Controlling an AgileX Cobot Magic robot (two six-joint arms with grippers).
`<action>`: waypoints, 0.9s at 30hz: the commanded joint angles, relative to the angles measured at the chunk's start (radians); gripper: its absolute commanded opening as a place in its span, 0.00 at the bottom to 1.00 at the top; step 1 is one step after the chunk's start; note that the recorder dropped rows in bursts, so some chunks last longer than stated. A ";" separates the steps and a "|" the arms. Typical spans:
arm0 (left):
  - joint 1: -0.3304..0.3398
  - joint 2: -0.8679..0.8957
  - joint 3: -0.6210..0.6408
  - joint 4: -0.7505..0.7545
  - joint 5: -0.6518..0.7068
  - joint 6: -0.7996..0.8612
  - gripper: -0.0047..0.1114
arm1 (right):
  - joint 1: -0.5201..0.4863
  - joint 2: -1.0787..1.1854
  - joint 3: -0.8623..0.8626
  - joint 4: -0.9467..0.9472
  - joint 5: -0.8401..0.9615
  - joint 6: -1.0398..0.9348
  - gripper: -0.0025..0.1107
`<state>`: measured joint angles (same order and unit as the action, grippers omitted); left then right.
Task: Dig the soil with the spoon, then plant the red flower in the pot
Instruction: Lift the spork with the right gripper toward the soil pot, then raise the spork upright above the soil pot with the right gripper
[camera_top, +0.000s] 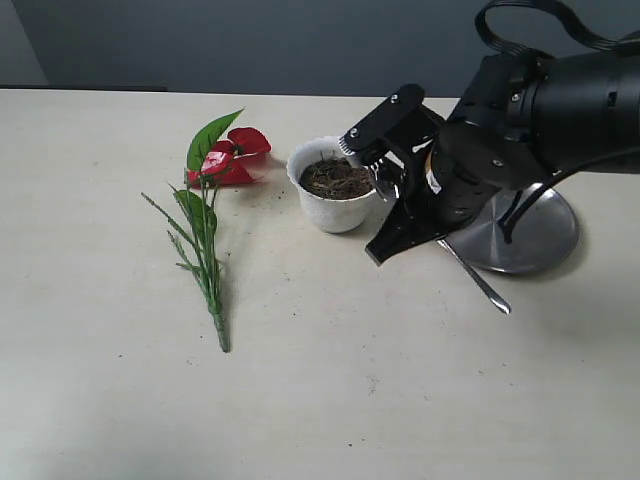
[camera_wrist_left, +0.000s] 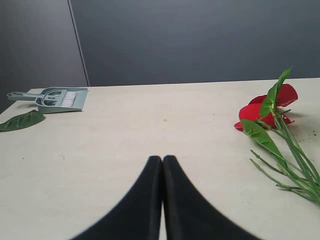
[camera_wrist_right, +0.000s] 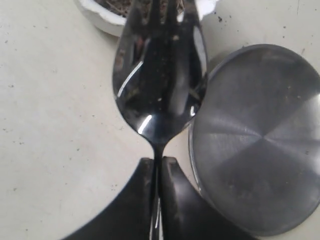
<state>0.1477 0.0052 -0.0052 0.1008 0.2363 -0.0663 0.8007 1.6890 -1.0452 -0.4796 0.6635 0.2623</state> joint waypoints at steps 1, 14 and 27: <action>0.001 -0.005 0.005 -0.002 0.002 -0.002 0.04 | 0.005 -0.009 0.002 -0.041 -0.014 -0.005 0.02; 0.001 -0.005 0.005 -0.002 0.002 -0.002 0.04 | 0.051 -0.009 0.002 -0.346 0.047 -0.009 0.02; 0.001 -0.005 0.005 -0.002 0.002 -0.002 0.04 | 0.051 -0.009 0.002 -0.734 0.067 -0.009 0.02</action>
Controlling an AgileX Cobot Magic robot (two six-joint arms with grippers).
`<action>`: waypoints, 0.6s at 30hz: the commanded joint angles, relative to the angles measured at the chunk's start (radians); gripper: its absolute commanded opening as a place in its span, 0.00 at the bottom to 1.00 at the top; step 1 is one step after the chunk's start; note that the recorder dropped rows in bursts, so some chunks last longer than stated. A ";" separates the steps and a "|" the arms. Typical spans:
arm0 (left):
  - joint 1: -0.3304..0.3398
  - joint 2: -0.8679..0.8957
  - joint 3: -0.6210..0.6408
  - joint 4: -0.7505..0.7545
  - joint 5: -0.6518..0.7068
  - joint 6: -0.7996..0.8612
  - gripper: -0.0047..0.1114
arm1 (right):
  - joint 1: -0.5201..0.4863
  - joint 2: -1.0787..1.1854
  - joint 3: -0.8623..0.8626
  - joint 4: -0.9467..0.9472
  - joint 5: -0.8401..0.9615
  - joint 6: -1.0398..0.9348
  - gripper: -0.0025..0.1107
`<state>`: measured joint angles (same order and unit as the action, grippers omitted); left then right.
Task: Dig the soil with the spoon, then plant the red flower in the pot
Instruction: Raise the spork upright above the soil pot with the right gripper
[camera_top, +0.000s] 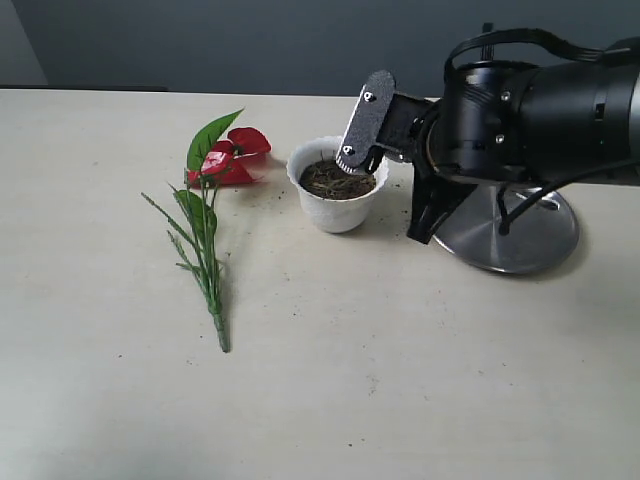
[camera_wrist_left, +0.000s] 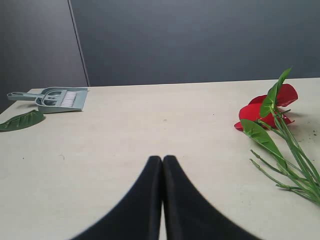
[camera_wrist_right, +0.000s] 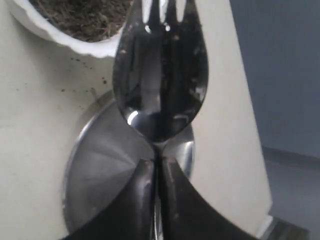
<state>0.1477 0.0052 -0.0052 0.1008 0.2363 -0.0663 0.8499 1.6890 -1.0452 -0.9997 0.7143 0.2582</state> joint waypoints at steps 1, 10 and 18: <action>0.001 -0.005 0.005 -0.002 0.002 -0.002 0.04 | 0.001 -0.009 0.002 -0.269 0.022 -0.005 0.02; 0.001 -0.005 0.005 -0.002 0.002 -0.002 0.04 | 0.001 -0.033 0.002 -0.615 -0.021 -0.005 0.02; 0.001 -0.005 0.005 -0.002 0.002 -0.002 0.04 | 0.001 -0.033 0.002 -0.615 -0.028 -0.005 0.02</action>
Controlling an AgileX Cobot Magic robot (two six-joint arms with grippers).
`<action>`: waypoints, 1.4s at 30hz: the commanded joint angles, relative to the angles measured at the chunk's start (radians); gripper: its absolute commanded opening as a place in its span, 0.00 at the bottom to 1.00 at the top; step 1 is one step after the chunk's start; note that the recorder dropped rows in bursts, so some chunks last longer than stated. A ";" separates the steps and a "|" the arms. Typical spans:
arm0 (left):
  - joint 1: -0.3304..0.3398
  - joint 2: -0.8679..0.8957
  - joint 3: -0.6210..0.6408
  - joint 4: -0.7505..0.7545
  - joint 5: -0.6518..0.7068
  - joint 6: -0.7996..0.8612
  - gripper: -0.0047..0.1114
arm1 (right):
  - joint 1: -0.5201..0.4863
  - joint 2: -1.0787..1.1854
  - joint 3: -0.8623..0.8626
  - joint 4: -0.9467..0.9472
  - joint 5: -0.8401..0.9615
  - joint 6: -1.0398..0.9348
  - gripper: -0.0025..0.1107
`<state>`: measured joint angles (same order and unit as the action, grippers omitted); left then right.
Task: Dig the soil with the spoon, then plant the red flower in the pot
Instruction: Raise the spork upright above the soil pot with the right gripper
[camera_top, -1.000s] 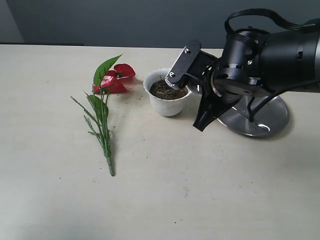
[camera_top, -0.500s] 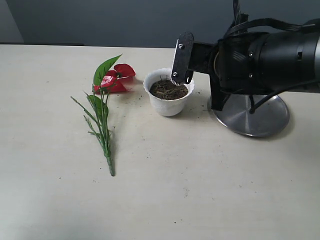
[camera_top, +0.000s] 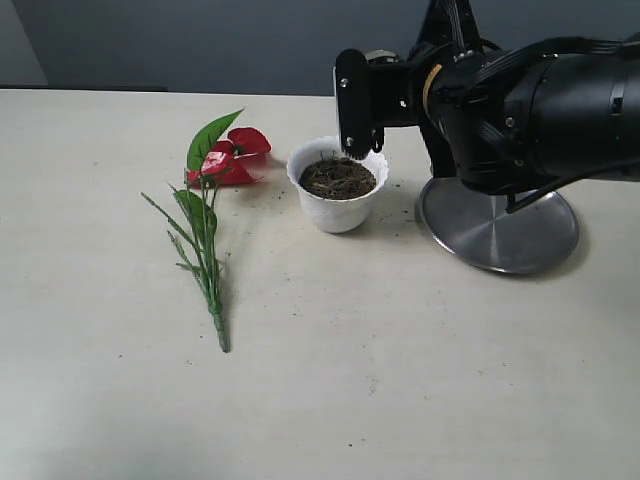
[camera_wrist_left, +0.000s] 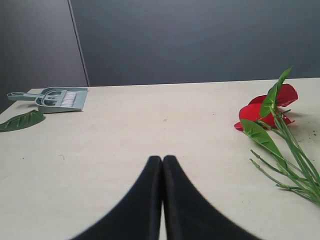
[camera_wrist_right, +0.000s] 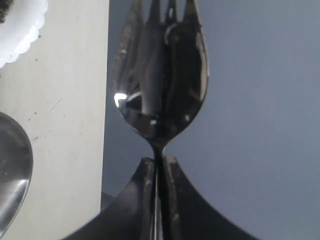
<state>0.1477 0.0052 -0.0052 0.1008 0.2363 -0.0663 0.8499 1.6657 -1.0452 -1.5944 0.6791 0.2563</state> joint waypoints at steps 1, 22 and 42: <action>0.001 -0.005 0.005 -0.002 0.002 -0.002 0.04 | 0.001 -0.012 0.002 -0.015 0.012 -0.003 0.02; 0.001 -0.005 0.005 -0.002 0.002 -0.002 0.04 | 0.009 -0.023 0.002 -0.005 0.005 -0.021 0.02; 0.001 -0.005 0.005 -0.002 0.002 -0.002 0.04 | 0.009 -0.015 0.002 0.081 0.016 -0.431 0.02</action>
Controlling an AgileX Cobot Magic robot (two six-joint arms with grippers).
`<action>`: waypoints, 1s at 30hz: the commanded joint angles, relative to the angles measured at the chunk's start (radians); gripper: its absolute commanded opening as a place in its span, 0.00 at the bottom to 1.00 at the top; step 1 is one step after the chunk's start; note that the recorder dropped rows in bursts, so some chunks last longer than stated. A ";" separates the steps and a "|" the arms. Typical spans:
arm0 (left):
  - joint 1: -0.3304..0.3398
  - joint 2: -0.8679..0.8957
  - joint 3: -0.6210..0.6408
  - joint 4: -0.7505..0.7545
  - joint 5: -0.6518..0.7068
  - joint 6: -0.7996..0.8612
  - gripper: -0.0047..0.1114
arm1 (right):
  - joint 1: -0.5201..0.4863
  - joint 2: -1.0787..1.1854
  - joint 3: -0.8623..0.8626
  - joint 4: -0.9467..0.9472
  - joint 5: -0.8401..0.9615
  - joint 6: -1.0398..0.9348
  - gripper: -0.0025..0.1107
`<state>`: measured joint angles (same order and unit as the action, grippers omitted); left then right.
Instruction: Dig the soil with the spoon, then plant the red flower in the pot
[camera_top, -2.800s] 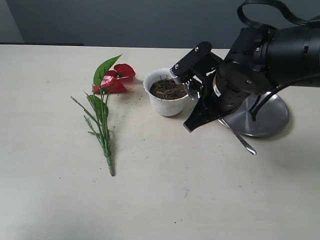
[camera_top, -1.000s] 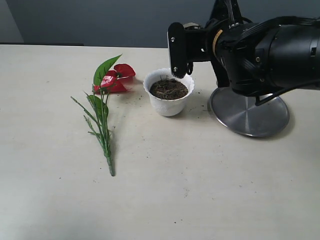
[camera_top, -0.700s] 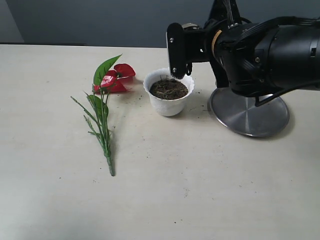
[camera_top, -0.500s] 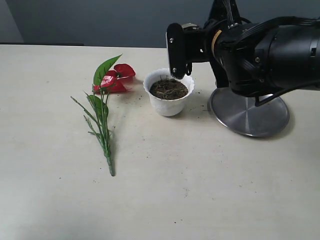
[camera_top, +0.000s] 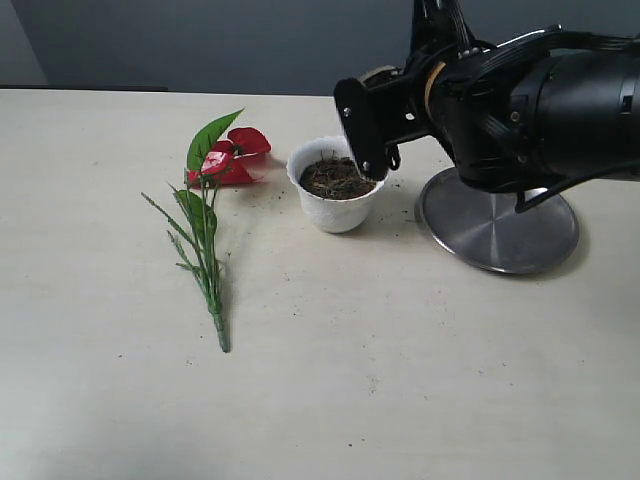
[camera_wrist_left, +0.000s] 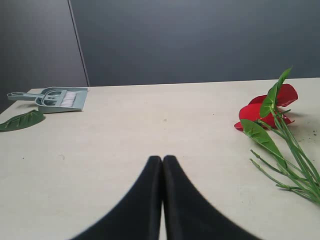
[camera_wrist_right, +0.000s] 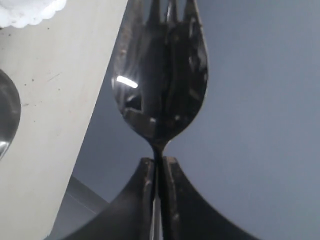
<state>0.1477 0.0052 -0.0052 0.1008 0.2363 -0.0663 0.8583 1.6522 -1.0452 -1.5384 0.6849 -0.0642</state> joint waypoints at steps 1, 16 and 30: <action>0.001 -0.005 0.005 -0.002 0.002 -0.002 0.04 | 0.001 -0.001 0.002 0.041 0.008 -0.142 0.02; 0.001 -0.005 0.005 -0.002 0.002 -0.002 0.04 | 0.001 -0.001 0.004 0.117 -0.019 -0.548 0.02; 0.001 -0.005 0.005 -0.002 0.002 -0.002 0.04 | 0.001 -0.001 0.004 -0.062 -0.003 -0.704 0.02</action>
<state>0.1477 0.0052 -0.0052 0.1008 0.2363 -0.0663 0.8583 1.6522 -1.0452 -1.5272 0.6668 -0.7066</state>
